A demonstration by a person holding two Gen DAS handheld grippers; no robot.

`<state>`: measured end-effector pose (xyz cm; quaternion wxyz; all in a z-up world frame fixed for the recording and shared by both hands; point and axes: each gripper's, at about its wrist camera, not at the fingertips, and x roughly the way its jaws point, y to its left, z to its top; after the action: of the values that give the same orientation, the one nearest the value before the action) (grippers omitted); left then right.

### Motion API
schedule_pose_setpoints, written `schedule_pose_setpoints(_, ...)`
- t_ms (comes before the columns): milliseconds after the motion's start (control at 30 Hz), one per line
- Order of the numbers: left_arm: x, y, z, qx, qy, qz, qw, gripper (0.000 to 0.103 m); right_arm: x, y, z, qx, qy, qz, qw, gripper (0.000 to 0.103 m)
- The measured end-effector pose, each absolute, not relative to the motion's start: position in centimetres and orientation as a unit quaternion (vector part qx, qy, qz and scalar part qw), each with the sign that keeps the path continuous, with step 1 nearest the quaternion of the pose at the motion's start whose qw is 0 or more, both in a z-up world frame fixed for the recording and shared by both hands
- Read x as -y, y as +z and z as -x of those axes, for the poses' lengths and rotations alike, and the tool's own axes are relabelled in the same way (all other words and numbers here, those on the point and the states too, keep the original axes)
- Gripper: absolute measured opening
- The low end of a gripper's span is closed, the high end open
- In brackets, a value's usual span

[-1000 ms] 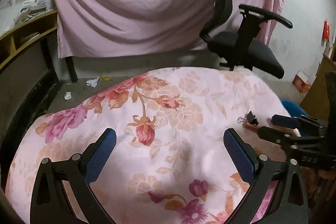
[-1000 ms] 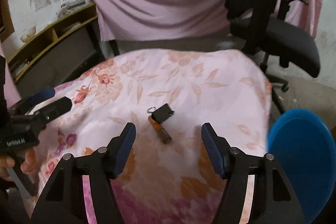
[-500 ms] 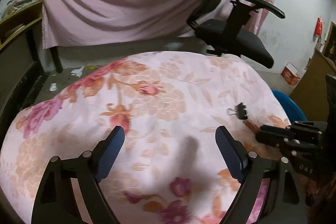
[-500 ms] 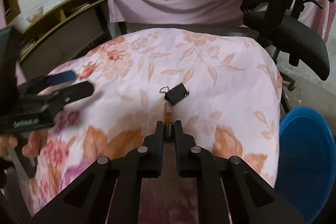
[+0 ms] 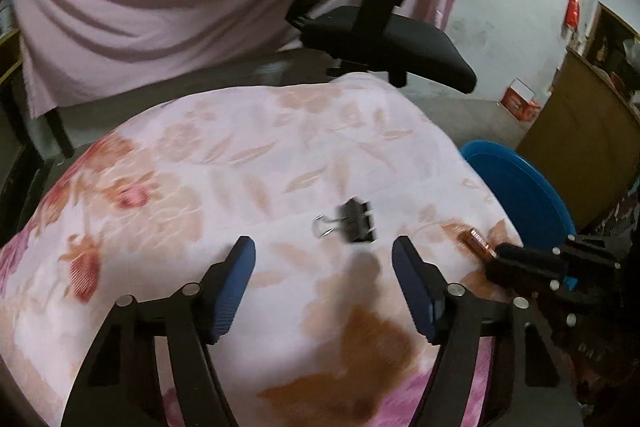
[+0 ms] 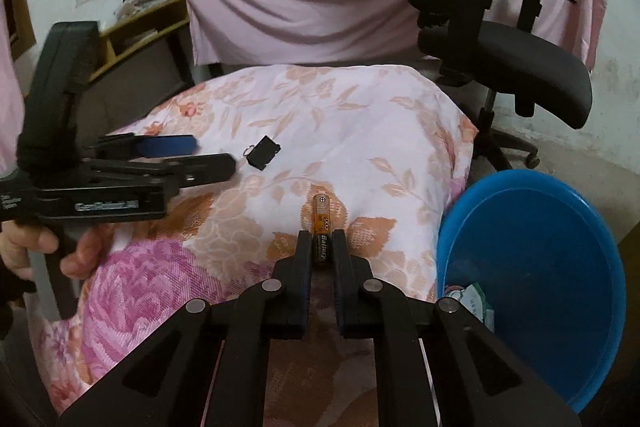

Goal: Collect trash
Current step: 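Grasp the orange battery with the right gripper while the left gripper grasps the black clip, then lift the clip with the left gripper while the right gripper carries the battery over the basin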

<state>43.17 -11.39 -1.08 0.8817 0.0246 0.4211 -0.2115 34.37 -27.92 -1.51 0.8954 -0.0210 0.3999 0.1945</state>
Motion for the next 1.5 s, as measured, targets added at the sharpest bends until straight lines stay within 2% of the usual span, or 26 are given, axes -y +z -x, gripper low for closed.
schedule_pose_setpoints(67,12.3,-1.2,-43.7,-0.425,-0.217,-0.035,0.878,0.056,28.0,-1.5,-34.3,-0.397,0.195,0.016,0.897,0.008)
schedule_pose_setpoints(133,13.0,-1.6,-44.3,-0.435,-0.219,-0.04,0.872,0.044,28.0,-1.7,-34.3,-0.394,0.196,0.012,0.898,0.008)
schedule_pose_setpoints(300,13.5,-1.9,-45.0,-0.443,-0.212,-0.042,0.87,0.026,28.4,-1.8,-34.1,-0.387,0.196,0.0,0.901,0.008)
schedule_pose_setpoints(333,13.6,-1.9,-45.0,-0.443,-0.21,-0.043,0.871,0.014,28.4,-1.8,-34.0,-0.385,0.196,-0.001,0.902,0.008)
schedule_pose_setpoints(600,13.4,-1.2,-43.7,-0.43,-0.19,-0.038,0.882,0.013,28.9,-1.7,-33.5,-0.374,0.193,-0.01,0.907,0.007)
schedule_pose_setpoints(800,12.4,0.2,-40.5,-0.385,-0.161,-0.001,0.909,0.013,30.2,-1.1,-33.2,-0.356,0.185,-0.036,0.915,0.007)
schedule_pose_setpoints(1033,12.6,3.3,-36.5,-0.296,-0.144,0.028,0.944,0.013,32.1,1.6,-31.6,-0.273,0.171,-0.067,0.944,0.007)
schedule_pose_setpoints(1200,14.4,6.9,-34.4,-0.223,-0.142,0.008,0.964,0.013,33.6,3.7,-30.0,-0.213,0.149,-0.064,0.963,0.008)
schedule_pose_setpoints(1500,18.4,10.9,-31.1,-0.151,-0.158,-0.033,0.975,0.013,37.4,6.4,-27.5,-0.124,0.095,-0.089,0.984,0.008)
